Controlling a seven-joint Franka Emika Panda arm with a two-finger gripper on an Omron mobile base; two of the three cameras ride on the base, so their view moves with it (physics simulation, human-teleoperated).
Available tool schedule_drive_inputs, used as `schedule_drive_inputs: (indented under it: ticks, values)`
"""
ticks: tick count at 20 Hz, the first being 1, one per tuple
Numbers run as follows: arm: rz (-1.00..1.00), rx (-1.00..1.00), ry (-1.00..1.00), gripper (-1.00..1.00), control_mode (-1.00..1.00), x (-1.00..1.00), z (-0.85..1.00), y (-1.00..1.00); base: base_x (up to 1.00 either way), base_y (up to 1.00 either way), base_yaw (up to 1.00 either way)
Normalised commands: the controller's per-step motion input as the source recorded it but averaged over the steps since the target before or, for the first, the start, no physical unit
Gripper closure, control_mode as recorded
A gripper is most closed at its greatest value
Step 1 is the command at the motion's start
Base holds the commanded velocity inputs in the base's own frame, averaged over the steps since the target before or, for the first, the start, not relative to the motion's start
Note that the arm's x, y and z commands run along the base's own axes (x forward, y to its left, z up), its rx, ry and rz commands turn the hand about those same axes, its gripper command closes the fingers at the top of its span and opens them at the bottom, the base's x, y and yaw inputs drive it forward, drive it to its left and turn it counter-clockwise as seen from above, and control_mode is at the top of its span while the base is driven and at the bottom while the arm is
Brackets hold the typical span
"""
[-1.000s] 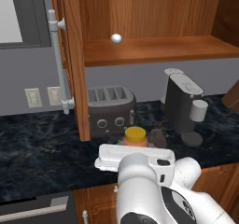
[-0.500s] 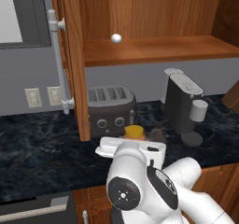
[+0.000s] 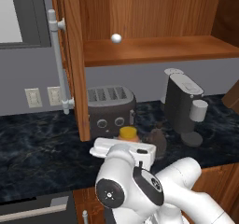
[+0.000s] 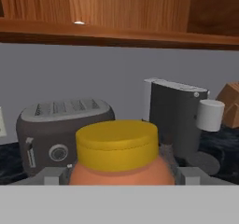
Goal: Pick the syrup bottle and honey bottle from the cabinet and place them next to the mug.
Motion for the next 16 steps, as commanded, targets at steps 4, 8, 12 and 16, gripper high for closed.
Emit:
schedule_drive_inputs:
  ticks: [4, 8, 12, 16]
  values:
    - [0.04, 0.00, -0.13, 1.00, -1.00, 0.46, -0.58, 0.00, 0.00, 0.00, 0.00]
    - [0.04, 0.00, -0.13, 1.00, -1.00, 0.55, -0.54, 0.00, 0.00, 0.00, 0.00]
    - [0.03, 0.00, -0.12, 1.00, -1.00, 0.54, -0.50, -0.03, 0.00, 0.00, 0.00]
    - [0.02, 0.00, -0.11, 1.00, -1.00, 0.45, -0.44, -0.02, 0.00, 0.00, 0.00]
